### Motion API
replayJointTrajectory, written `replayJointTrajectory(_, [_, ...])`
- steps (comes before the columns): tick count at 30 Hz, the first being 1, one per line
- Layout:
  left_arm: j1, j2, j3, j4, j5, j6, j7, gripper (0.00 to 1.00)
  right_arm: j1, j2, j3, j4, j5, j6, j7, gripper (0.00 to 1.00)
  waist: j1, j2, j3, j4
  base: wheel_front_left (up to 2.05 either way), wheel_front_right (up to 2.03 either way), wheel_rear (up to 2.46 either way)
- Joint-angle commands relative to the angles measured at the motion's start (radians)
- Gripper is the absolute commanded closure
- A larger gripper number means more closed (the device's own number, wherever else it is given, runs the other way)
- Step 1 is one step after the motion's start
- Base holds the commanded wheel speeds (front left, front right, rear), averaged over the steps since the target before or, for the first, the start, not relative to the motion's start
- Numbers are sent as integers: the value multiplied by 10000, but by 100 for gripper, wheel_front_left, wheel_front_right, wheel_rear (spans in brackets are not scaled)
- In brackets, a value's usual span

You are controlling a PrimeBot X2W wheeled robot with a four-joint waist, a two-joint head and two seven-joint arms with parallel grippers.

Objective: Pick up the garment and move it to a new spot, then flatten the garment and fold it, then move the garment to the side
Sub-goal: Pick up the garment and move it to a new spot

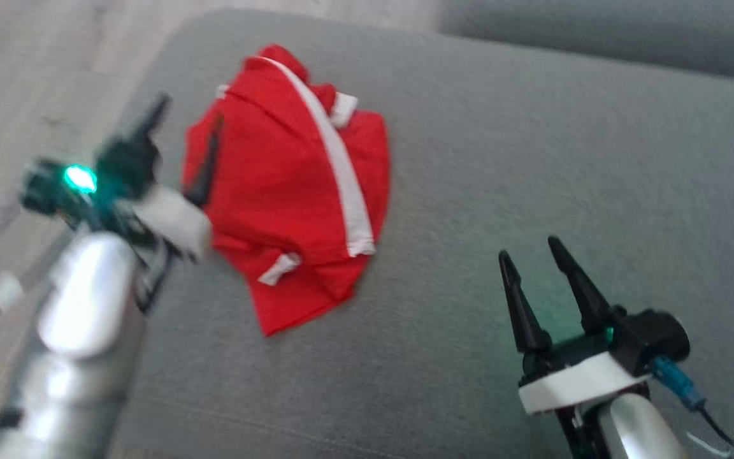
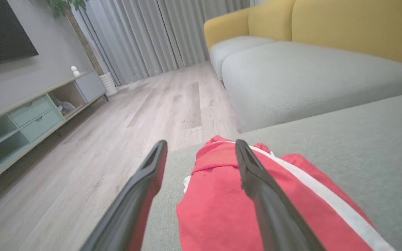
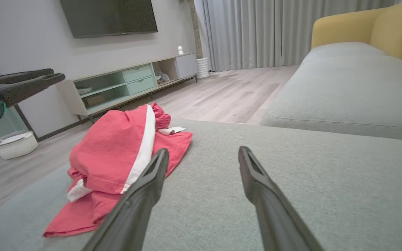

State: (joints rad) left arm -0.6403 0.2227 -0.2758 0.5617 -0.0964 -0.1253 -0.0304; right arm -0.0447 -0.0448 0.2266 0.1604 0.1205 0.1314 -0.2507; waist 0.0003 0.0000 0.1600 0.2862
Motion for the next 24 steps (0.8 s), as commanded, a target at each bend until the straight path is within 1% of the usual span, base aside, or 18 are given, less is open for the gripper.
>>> replayJointTrajectory(1, [-420,445,252,-135,-138,-34,95,0,-343,-54,283,-359,-64,-7,-111,0,-3,0,658,-695,0,0,0])
replayJointTrajectory(4, [-1357,856,-350,774,-1221,-47,803,0,-530,-54,315,-401,-37,-7,-111,0,-3,0,1022,-1125,0,0,0])
replayJointTrajectory(8, [-2193,1510,-1241,1587,-2443,-50,1648,0,-697,-54,286,-416,-29,-7,-111,0,-3,0,1397,-1516,0,0,0])
replayJointTrajectory(12, [-2649,1965,-1786,2148,-3685,-51,2358,0,-894,-54,297,-462,25,-7,-111,0,-3,0,1647,-1818,0,0,0])
replayJointTrajectory(15, [-2767,2267,-2278,2431,-4288,-52,2798,0,-1013,-54,306,-484,84,-7,-111,0,-3,0,1737,-1973,0,0,0])
replayJointTrajectory(17, [-2772,2344,-2556,2527,-4681,-52,3000,0,-1059,-54,296,-472,105,-7,-111,0,-3,0,1747,-2025,0,0,0])
replayJointTrajectory(19, [-2782,2409,-2873,2432,-5077,-52,3044,100,-1097,-54,283,-445,119,-7,-111,0,-3,0,1739,-2063,0,0,0])
replayJointTrajectory(22, [-2957,2601,-2990,2371,-5287,-53,2339,100,-1153,-54,278,-408,148,-7,-111,0,-3,0,1668,-2105,0,0,0])
replayJointTrajectory(24, [-3138,2658,-2966,2383,-5221,-53,1558,100,-1161,-54,279,-366,182,-7,-111,0,-3,0,1543,-2115,0,0,0])
